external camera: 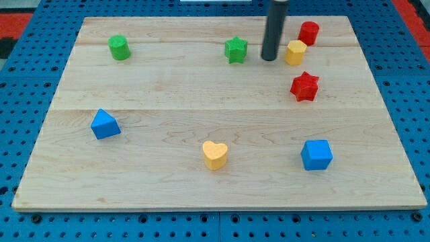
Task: Place the yellow hexagon between the red blocks
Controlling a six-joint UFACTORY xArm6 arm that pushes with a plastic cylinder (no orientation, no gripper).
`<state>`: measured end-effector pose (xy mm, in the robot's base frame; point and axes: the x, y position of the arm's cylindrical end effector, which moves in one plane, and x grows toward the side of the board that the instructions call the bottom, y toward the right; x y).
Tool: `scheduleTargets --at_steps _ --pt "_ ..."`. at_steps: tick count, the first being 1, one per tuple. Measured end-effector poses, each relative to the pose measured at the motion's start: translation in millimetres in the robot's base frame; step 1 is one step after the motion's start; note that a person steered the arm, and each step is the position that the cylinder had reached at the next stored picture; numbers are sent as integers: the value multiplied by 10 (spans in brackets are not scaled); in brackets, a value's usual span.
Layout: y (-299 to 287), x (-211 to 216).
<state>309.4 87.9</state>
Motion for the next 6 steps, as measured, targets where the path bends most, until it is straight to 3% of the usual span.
scheduleTargets --at_steps 2,3,4,5,6 --pt "363 -381" --pt "711 -203" --pt "676 -142" --pt "-125 293" --pt "-642 1020"
